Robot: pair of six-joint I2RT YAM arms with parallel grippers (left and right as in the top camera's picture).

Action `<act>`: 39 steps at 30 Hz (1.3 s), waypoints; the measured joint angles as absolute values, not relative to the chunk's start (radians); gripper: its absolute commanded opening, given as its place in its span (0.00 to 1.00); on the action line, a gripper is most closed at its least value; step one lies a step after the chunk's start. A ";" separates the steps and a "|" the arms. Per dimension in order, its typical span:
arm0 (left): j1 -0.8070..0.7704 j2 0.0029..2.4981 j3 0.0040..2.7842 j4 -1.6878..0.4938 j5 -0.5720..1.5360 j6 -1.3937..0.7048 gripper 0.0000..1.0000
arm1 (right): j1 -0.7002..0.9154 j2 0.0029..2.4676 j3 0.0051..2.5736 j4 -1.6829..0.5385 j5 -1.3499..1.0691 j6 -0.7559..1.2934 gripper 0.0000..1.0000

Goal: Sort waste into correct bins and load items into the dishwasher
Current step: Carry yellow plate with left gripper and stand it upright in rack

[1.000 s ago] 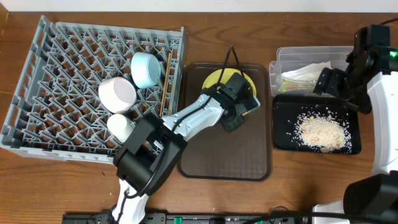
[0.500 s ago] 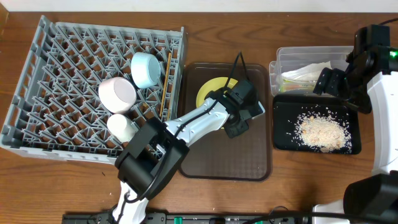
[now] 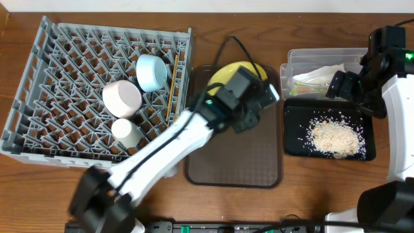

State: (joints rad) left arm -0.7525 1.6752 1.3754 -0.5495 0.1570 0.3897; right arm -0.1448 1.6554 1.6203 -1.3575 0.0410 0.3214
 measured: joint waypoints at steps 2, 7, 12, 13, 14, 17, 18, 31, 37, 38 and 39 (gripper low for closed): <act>-0.732 1.617 1.375 -0.549 0.157 0.389 0.08 | -0.145 1.655 1.620 -1.357 0.041 0.321 0.96; -0.648 1.517 1.375 -0.520 0.151 0.341 0.08 | -0.145 1.655 1.620 -1.357 0.041 0.321 0.96; -0.498 1.468 1.375 -0.490 0.201 0.160 0.08 | -0.145 1.655 1.620 -1.358 0.041 0.321 0.96; -0.466 1.468 1.375 -0.488 0.228 0.132 0.08 | -0.145 1.655 1.620 -1.358 0.041 0.321 0.96; -0.434 1.468 1.375 -0.487 0.261 0.106 0.08 | -0.145 1.655 1.620 -1.357 0.041 0.321 0.96; -0.341 1.469 1.375 -0.473 0.384 0.023 0.08 | -0.145 1.655 1.620 -1.359 0.041 0.321 0.96; -0.313 1.469 1.375 -0.466 0.427 -0.002 0.08 | -0.145 1.655 1.620 -1.360 0.041 0.321 0.96; -0.079 1.580 1.375 -0.438 0.862 -0.183 0.08 | -0.145 1.655 1.620 -1.365 0.041 0.321 0.96; -0.044 1.643 1.375 -0.438 0.911 -0.191 0.17 | -0.145 1.655 1.620 -1.365 0.041 0.321 0.96; -0.038 1.648 1.375 -0.438 0.910 -0.193 0.27 | -0.145 1.655 1.620 -1.365 0.041 0.322 0.97; -0.027 1.652 1.375 -0.437 0.910 -0.191 0.47 | -0.145 1.655 1.620 -1.365 0.041 0.321 0.96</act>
State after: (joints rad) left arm -0.0273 1.6516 1.3750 -0.4370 0.9100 -0.1913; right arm -0.1448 1.6554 1.6203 -1.3651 0.0410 0.3214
